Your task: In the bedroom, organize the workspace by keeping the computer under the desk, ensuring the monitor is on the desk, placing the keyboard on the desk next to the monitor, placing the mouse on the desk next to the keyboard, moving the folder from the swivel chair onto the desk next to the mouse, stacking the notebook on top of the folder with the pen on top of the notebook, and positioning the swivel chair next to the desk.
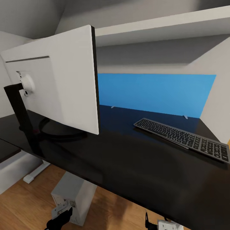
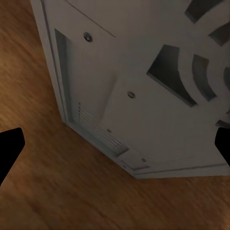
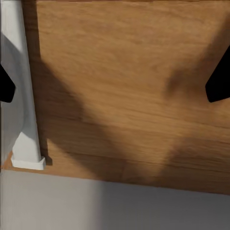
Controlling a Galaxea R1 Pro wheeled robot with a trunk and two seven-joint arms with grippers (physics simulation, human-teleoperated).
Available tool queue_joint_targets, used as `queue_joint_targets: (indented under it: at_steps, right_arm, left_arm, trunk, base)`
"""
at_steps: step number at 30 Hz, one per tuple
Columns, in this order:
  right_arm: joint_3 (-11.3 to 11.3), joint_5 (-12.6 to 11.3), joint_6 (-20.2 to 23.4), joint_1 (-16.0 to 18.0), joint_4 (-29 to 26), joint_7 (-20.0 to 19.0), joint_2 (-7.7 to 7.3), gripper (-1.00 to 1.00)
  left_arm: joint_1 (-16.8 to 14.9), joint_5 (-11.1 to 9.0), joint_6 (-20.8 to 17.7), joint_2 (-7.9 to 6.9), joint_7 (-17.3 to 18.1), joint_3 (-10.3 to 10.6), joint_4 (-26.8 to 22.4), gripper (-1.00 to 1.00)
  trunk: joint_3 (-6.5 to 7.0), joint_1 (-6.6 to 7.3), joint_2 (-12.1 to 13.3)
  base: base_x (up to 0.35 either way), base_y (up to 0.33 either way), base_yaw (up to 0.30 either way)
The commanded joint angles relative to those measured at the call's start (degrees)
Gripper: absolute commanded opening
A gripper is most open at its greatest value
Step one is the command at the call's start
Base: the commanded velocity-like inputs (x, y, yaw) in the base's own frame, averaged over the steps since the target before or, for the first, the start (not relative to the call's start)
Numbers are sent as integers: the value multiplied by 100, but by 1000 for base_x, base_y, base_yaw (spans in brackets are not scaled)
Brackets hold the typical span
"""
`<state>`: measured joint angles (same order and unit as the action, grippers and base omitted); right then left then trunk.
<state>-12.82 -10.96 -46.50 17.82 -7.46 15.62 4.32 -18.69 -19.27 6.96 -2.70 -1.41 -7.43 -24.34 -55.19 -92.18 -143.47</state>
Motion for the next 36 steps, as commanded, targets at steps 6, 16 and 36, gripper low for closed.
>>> queue_joint_targets:
  at_steps: [6,16,36]
  right_arm:
    - [-85,-39,-1069,2,658,20,49,100]
    - [-95,-46,-1350,-7,839,14,82,100]
    - [-98,-47,-1350,-6,842,6,86,100]
  left_arm:
    - [-3,-53,16,-2,-8,14,0,100]
    - [-3,-52,16,5,-8,14,0,100]
    - [-3,-51,25,6,-8,14,0,100]
  trunk:
    - [-5,1,-2]
    - [-5,1,-2]
    - [-5,1,-2]
  base:
    - [0,0,0]
    - [9,0,0]
    - [69,0,0]
